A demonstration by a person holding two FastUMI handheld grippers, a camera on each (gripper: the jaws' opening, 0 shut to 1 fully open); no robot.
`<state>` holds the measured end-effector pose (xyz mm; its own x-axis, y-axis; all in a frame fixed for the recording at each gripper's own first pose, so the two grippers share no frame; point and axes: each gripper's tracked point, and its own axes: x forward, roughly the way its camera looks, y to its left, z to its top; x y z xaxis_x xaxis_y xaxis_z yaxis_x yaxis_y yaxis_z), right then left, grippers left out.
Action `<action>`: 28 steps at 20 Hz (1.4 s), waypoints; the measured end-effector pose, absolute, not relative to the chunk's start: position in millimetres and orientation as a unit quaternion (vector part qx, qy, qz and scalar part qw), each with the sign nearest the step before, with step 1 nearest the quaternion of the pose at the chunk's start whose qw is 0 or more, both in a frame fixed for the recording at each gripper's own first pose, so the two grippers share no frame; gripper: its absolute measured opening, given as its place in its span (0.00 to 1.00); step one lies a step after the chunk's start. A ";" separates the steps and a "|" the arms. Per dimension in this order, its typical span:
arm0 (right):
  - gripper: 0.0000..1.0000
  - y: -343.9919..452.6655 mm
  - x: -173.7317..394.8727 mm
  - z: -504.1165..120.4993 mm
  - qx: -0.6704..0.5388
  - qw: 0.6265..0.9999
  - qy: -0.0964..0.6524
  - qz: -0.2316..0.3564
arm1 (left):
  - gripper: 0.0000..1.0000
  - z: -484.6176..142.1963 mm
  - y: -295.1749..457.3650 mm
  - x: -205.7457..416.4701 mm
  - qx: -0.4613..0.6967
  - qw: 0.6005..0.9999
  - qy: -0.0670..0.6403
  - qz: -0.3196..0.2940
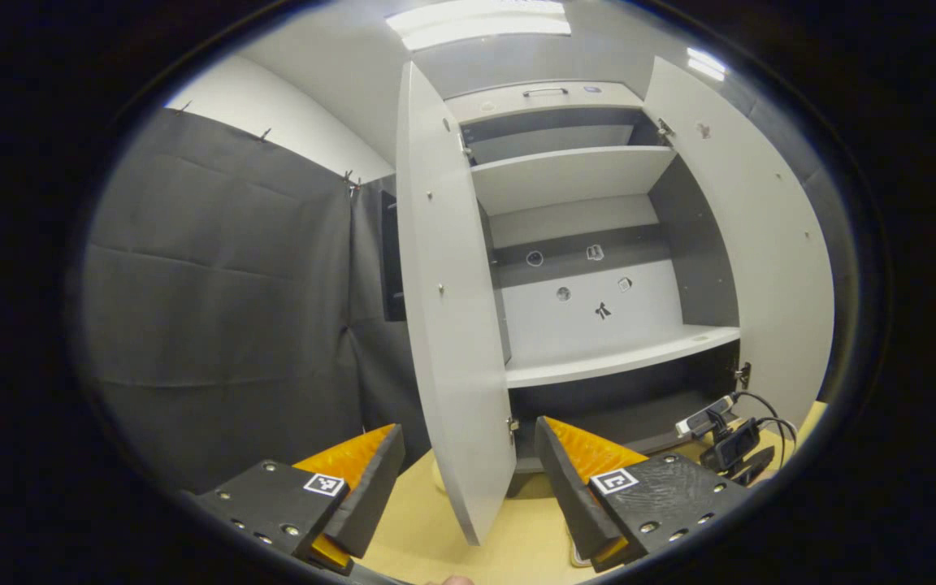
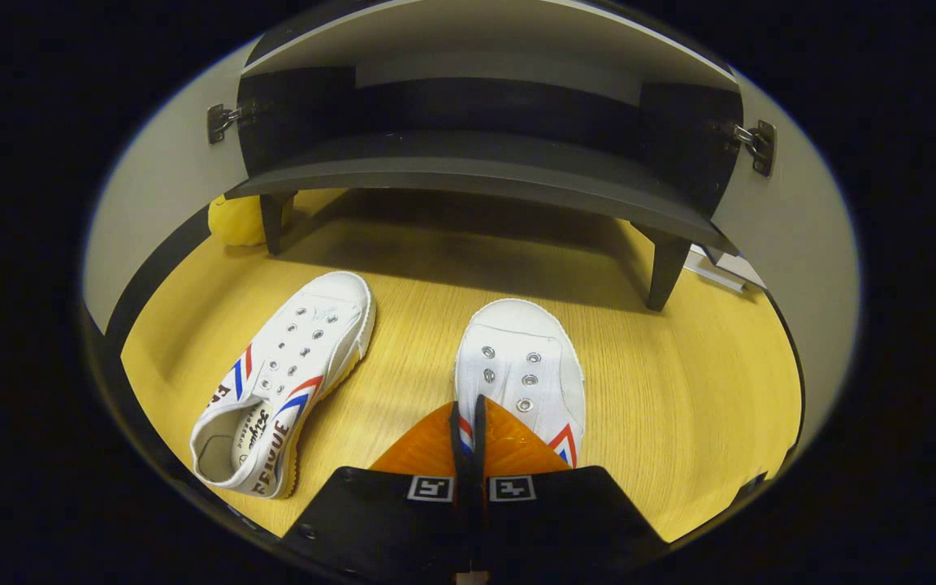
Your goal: Grab one shoe with the right hand and put it into the shoe cabinet, grab the other shoe with the left hand and put it into the shoe cabinet; then close the right door with the right hand and the left door with the left hand.
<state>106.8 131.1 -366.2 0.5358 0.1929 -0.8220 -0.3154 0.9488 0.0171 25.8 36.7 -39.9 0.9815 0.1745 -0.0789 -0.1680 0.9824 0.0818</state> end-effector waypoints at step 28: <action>0.02 99.5 165.1 -116.0 0.048 0.948 0.280 0.143 | 0.93 -52.3 -20.1 52.4 0.017 0.999 0.039 0.005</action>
<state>165.1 99.5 -116.0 0.8027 0.2972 -0.5170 -0.2439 0.9548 0.1702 52.4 -20.1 -52.3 0.9969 0.0106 -0.0778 -0.0081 0.9994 0.0336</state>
